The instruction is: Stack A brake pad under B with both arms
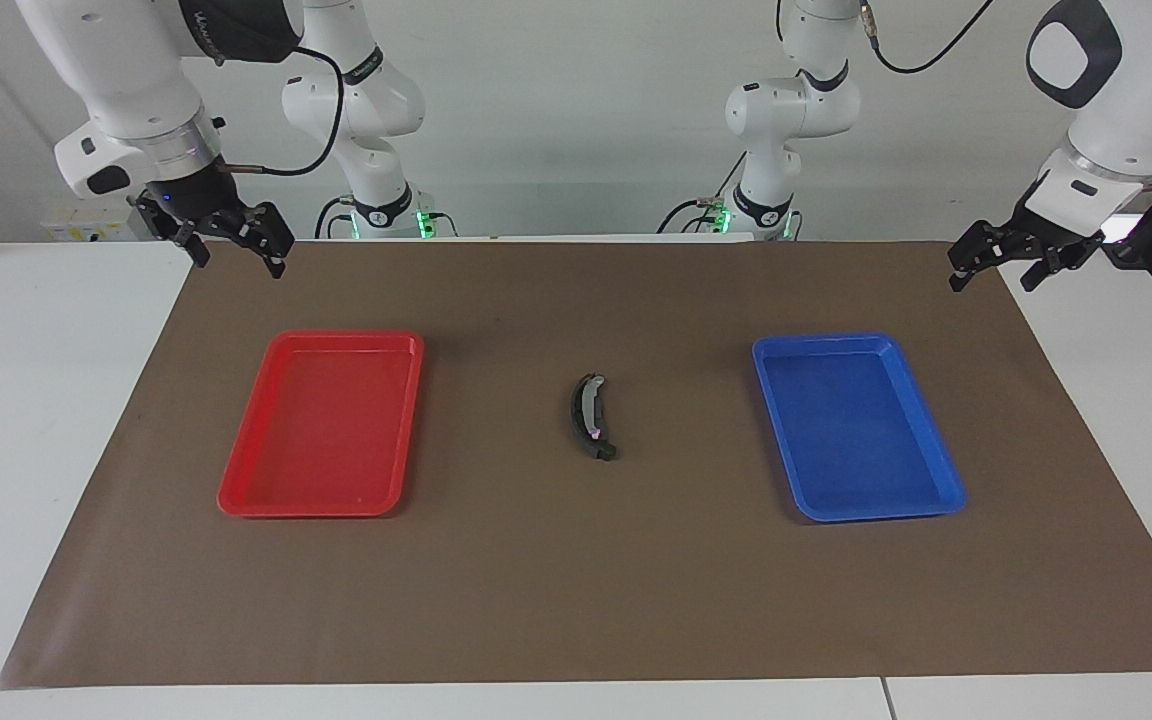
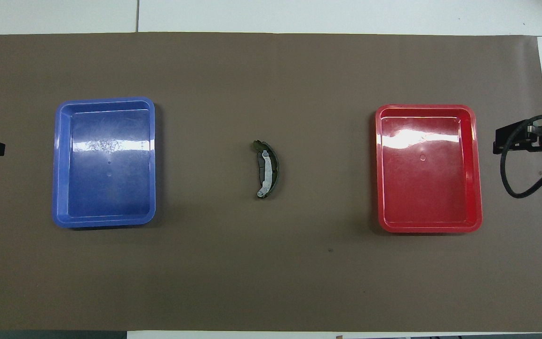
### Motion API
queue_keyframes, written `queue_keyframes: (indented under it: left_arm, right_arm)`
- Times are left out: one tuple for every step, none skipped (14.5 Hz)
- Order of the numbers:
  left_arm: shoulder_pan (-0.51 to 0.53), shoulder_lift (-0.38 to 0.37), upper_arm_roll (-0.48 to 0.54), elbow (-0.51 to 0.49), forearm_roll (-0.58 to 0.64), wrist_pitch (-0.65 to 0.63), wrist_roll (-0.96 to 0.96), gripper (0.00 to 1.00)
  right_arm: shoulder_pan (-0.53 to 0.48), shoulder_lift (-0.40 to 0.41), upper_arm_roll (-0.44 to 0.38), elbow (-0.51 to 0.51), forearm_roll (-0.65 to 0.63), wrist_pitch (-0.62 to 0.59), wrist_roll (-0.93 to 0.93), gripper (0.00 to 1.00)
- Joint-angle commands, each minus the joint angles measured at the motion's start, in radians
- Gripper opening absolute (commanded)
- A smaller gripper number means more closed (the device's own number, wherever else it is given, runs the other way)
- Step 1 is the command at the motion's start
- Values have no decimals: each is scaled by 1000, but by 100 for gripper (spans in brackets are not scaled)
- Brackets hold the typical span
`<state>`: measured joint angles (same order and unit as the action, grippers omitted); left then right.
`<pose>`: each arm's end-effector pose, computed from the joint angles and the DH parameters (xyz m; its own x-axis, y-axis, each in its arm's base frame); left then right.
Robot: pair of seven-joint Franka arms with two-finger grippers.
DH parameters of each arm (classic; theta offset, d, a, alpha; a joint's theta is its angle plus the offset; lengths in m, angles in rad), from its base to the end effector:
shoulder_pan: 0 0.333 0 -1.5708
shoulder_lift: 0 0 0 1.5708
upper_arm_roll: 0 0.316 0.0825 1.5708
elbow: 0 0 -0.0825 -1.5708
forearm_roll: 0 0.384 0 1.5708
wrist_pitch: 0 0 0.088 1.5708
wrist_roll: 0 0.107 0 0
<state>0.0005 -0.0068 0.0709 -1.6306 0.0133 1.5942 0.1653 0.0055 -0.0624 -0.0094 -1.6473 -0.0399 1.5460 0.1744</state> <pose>0.5515 0.0410 0.6020 0.9951 -0.0941 -0.0313 -0.0944 -0.9955 -0.0078 0.5315 -0.0066 0.6203 0.9835 -0.1782 -0.0315 -0.1766 -0.9832 0.0454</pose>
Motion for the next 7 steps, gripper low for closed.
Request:
queue_keyframes:
  left_arm:
    - [6, -15, -5, -6, 14, -11, -10, 100]
    - [6, -15, -5, -6, 14, -11, -10, 100]
    - [6, -15, -5, -6, 14, -11, -10, 100]
    - [6, -15, -5, -6, 14, -13, -10, 100]
    - [6, -15, -5, -6, 14, -11, -10, 100]
    - [6, -15, -5, -6, 14, -11, -10, 100]
    - [6, -15, -5, -6, 14, -11, -10, 100]
  right_arm:
    - [31, 6, -44, 11, 14, -6, -16, 100]
    - [31, 6, -44, 11, 14, -9, -16, 100]
    - [37, 4, -46, 11, 14, -10, -16, 100]
    - [33, 4, -46, 11, 14, -13, -16, 100]
    - [31, 4, -46, 15, 14, -15, -16, 100]
    - [31, 7, -46, 20, 14, -18, -18, 100]
    - [31, 10, -46, 27, 11, -24, -19, 100]
